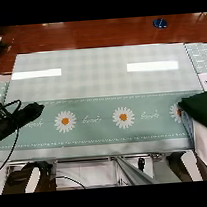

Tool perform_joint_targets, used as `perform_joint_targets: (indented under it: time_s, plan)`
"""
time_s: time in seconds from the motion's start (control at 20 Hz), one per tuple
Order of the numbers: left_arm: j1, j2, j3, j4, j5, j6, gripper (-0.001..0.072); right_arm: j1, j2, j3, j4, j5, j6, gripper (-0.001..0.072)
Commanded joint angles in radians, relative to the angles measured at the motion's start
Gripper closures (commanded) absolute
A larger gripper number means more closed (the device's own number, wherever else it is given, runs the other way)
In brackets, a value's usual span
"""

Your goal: Fold the shirts.

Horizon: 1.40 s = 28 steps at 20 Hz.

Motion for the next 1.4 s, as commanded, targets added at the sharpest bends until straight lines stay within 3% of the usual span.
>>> perform_joint_targets:
  time_s: [0.0, 0.1, 0.15, 0.25, 0.4, 0.5, 0.65, 0.75, 0.85, 0.9, 1.35]
  plan:
    - [0.0, 0.0, 0.002, -0.019, -0.007, 0.004, 0.0689, -0.019, 0.056, -0.151, -0.017, 0.005, 0.017, 0.0299]
    - [0.003, -0.001, 0.027, -0.023, 0.03, 0.004, 0.0689, 0.005, 0.043, -0.121, 0.014, -0.047, 0.018, 0.0308]
    - [0.003, -0.006, 0.055, -0.043, 0.058, 0.005, 0.0689, 0.029, 0.022, -0.077, 0.032, -0.087, 0.018, 0.0355]
    - [0.0, -0.043, 0.157, -0.13, 0.101, 0.089, 0.0689, 0.092, -0.048, 0.043, 0.171, -0.154, 0.017, 0.0671]
    - [-0.036, -0.186, 0.409, -0.243, 0.082, 0.2, 0.069, 0.28, -0.16, 0.181, 0.57, -0.389, 0.013, 0.069]
    - [-0.128, -0.301, 0.579, -0.242, 0.028, 0.218, 0.069, 0.5, -0.208, 0.2, 0.636, -0.554, -0.042, 0.069]
    - [-0.341, -0.43, 0.669, -0.135, -0.026, 0.227, 0.069, 0.872, -0.286, 0.177, 0.364, -0.603, -0.076, 0.069]
    - [-0.466, -0.497, 0.651, 0.16, -0.028, 0.046, 0.069, 1.081, -0.327, 0.093, 0.109, -0.649, -0.013, 0.069]
    - [-0.498, -0.56, 0.639, 0.416, -0.037, -0.135, 0.0689, 1.205, -0.37, -0.015, -0.064, -0.706, 0.081, 0.069]
    - [-0.485, -0.583, 0.64, 0.447, -0.038, -0.172, 0.0689, 1.223, -0.395, -0.054, -0.076, -0.723, 0.106, 0.069]
    - [-0.449, -0.618, 0.64, 0.443, -0.078, -0.172, 0.0689, 1.225, -0.438, -0.072, -0.074, -0.655, 0.116, 0.069]
